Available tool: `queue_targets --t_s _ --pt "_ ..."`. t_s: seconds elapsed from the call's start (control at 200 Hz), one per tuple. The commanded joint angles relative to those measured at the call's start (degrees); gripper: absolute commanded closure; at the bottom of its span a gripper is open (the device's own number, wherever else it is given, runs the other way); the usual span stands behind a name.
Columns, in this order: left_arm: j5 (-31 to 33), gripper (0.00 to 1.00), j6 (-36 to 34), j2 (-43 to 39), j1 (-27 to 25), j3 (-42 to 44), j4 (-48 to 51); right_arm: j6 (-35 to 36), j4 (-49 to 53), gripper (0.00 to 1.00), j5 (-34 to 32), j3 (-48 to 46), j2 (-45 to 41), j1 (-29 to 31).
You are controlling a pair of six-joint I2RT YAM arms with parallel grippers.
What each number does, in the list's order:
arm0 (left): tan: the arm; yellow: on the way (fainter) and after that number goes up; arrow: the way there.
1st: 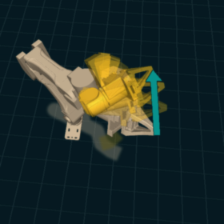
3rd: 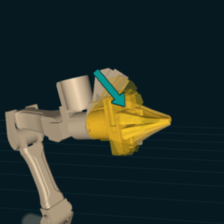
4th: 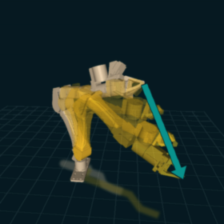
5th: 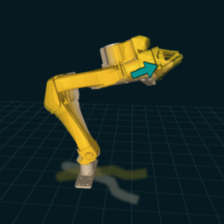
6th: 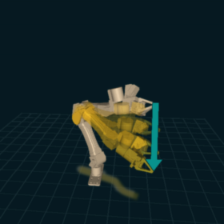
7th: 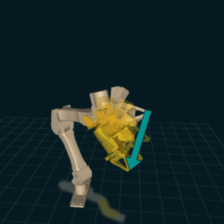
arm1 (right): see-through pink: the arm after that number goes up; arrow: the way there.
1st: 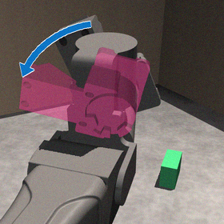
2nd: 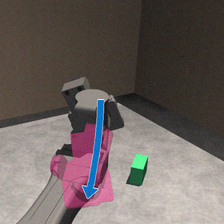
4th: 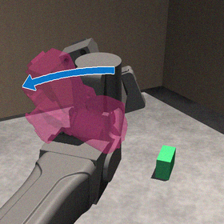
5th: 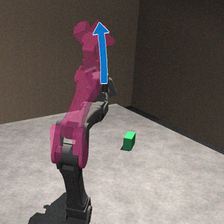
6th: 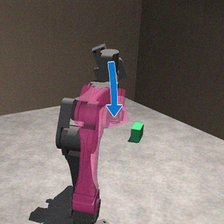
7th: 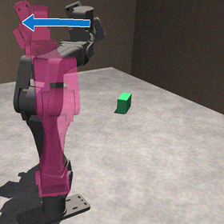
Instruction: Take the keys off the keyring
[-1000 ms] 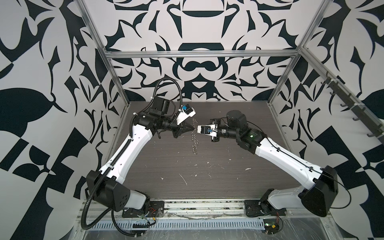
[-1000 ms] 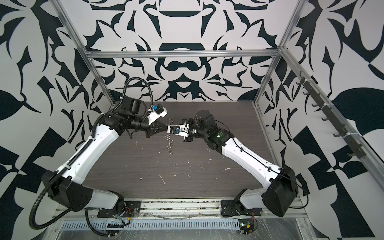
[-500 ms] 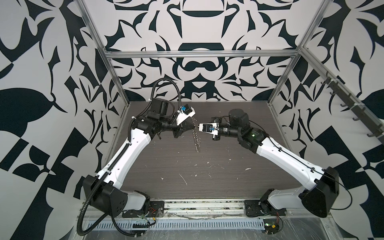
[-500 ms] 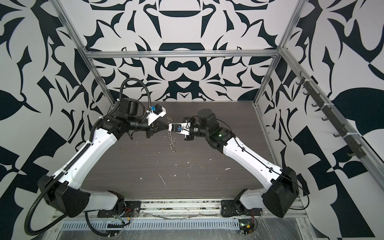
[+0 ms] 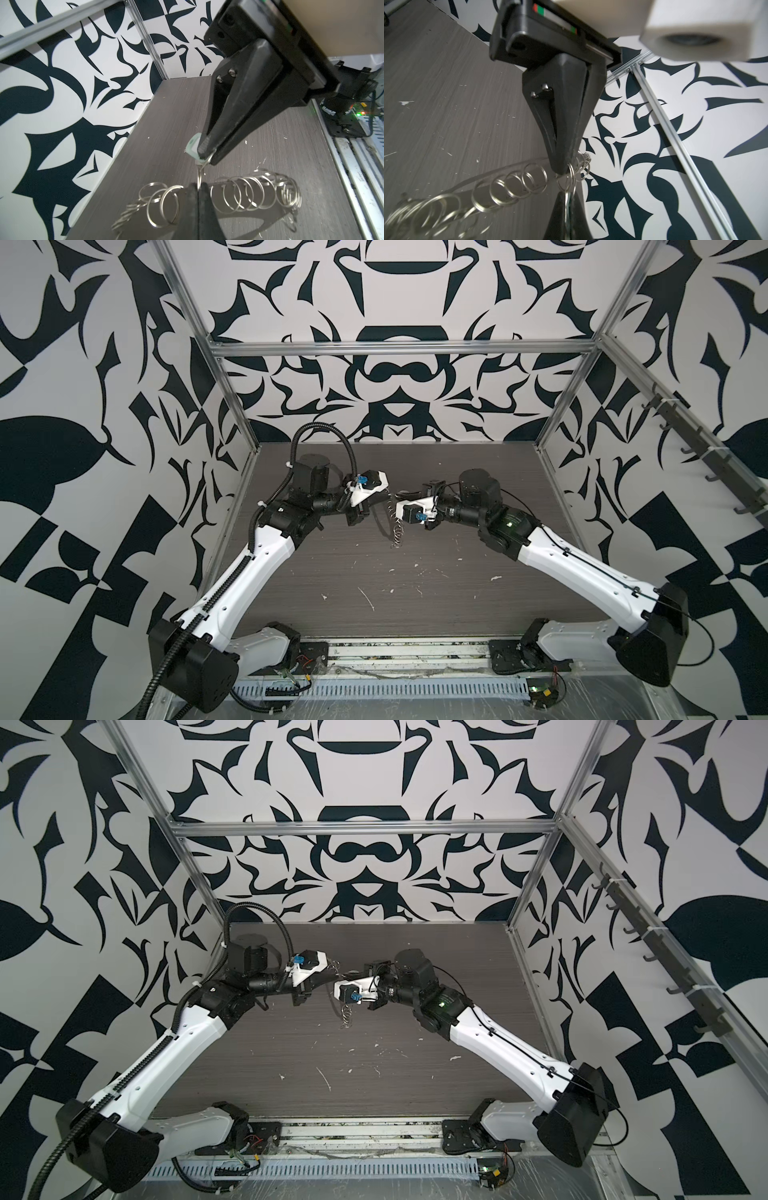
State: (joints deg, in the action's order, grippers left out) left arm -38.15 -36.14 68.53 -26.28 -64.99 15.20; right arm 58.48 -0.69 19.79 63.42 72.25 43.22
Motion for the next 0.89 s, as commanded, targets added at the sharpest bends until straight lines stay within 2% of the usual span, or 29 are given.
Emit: queue_targets --t_s 0.0,0.34,0.62,0.89 --pt "0.62 1.00 -0.52 -0.01 -1.17 -0.84 -11.31 2.99 -1.07 1.00 5.26 -1.38 -0.95 3.64" --pt "3.81 1.00 0.43 1.08 -3.50 -2.02 -12.21 5.23 -0.17 1.00 4.30 -1.33 -1.26 4.36" --pt "6.33 1.00 5.58 2.17 -4.00 -6.03 -8.61 4.54 1.56 1.00 4.35 0.94 -0.43 4.28" --pt "14.94 1.00 10.61 3.16 -7.15 -7.67 -8.65 2.69 6.22 1.00 2.14 5.54 2.88 2.76"
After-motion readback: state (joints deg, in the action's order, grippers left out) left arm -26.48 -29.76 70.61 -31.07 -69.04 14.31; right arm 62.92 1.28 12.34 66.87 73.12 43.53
